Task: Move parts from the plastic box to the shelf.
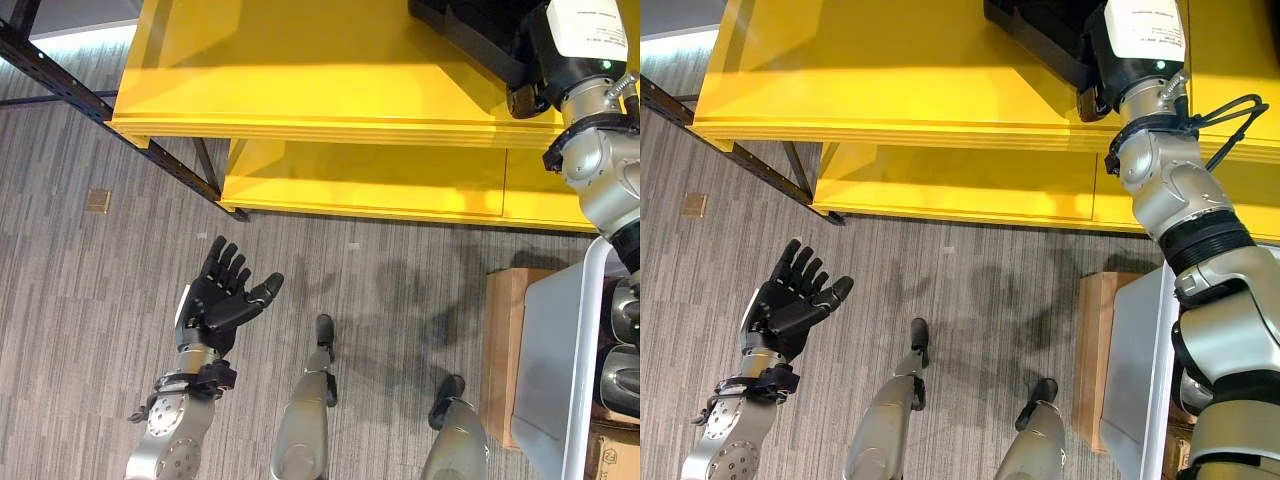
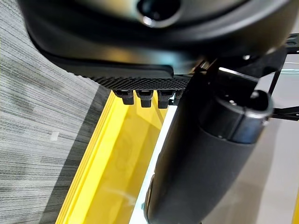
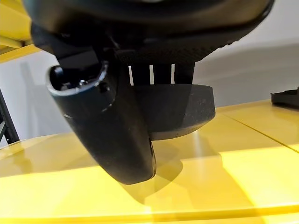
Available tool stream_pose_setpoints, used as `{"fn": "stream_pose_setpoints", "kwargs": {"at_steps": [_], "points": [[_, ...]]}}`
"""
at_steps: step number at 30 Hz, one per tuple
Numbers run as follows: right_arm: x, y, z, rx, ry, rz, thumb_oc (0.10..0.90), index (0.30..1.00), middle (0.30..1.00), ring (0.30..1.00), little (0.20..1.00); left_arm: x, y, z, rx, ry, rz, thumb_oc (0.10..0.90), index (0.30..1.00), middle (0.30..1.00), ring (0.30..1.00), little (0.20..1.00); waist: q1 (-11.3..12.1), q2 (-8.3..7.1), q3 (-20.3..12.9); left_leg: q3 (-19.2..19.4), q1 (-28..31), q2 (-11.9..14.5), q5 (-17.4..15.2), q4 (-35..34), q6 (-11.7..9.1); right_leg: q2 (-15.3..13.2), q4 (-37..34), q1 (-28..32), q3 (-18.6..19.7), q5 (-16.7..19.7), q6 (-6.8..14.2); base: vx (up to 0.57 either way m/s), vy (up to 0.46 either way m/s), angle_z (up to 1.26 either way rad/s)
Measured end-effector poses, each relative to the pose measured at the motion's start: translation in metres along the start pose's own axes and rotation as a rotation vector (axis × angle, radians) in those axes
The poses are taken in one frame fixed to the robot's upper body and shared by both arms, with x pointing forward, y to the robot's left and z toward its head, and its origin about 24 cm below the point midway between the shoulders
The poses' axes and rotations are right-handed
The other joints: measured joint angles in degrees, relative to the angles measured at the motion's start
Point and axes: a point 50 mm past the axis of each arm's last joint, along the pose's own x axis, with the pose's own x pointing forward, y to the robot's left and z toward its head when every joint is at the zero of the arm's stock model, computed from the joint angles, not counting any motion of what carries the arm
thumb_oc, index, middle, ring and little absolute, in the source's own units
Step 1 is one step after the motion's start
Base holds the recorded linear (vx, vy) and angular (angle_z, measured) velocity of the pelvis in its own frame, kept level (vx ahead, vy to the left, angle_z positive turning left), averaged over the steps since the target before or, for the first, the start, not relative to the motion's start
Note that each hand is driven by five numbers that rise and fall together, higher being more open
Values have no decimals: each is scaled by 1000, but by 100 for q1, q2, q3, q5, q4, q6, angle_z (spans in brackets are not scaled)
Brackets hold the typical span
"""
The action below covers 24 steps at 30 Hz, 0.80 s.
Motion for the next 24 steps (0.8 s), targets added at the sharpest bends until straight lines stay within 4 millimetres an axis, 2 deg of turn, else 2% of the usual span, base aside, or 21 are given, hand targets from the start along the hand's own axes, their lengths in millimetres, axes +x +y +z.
{"fn": "stream_pose_setpoints", "kwargs": {"at_steps": [24], "points": [[-1,-3,-21,22,126,-68,400,300,300,300,300,1,-1,1,-1,-9,-3,900,1000,1000,1000,1000,9,-4,-2,-110,-79,2,92,-32,7,0,99,-52,-82,-21,-36,-1,1,1]]}}
